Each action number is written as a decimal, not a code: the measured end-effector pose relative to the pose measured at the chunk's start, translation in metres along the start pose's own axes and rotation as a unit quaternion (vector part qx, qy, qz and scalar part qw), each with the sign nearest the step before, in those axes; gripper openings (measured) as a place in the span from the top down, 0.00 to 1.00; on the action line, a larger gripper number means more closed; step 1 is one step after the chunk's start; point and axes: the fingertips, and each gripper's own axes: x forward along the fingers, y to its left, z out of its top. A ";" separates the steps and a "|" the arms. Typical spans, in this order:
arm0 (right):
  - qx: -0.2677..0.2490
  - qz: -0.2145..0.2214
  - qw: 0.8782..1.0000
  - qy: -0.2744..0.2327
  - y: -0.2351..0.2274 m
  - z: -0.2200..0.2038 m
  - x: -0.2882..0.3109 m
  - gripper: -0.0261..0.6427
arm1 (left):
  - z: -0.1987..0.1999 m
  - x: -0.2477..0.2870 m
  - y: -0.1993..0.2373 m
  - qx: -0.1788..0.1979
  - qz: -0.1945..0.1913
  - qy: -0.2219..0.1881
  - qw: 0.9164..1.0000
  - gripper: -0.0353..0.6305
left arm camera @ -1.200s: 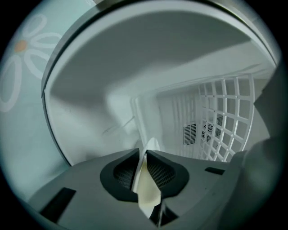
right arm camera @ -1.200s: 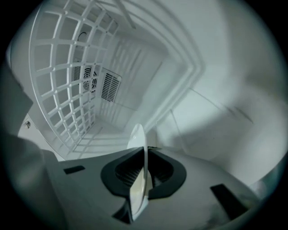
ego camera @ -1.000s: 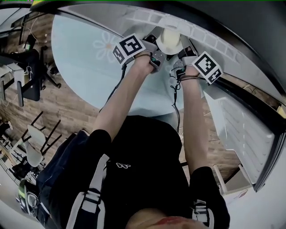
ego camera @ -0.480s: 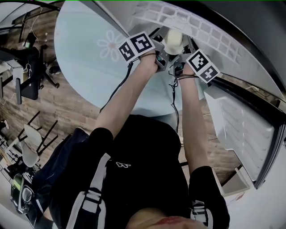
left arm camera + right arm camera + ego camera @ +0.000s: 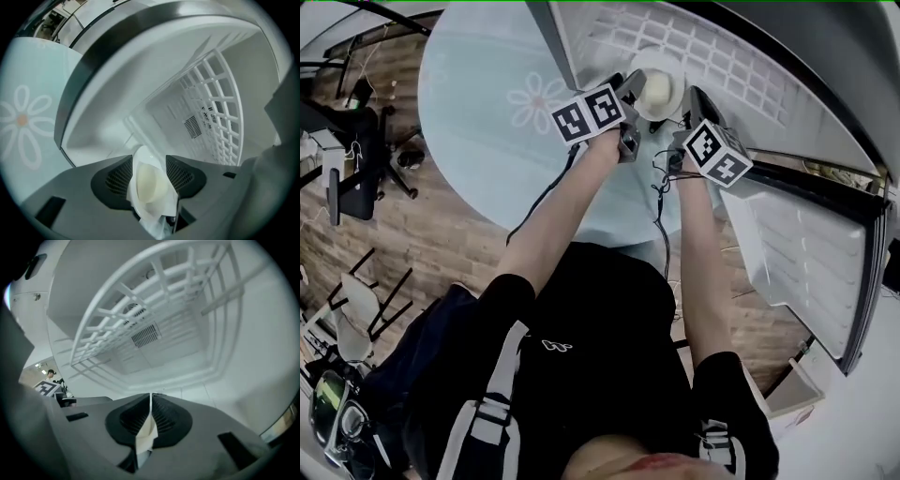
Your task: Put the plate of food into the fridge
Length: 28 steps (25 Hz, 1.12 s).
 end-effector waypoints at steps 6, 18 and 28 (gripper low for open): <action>-0.100 0.060 0.992 -0.051 0.060 0.022 -0.046 0.95 | 0.017 -0.046 -0.037 0.026 -0.070 -0.037 0.997 0.78; -0.204 0.117 0.958 -0.162 0.161 0.051 -0.158 0.96 | 0.036 -0.194 -0.152 0.304 -0.164 -0.162 0.924 0.96; -0.211 0.109 0.958 -0.159 0.180 0.038 -0.191 0.96 | 0.011 -0.244 -0.175 0.475 -0.132 -0.187 0.849 0.96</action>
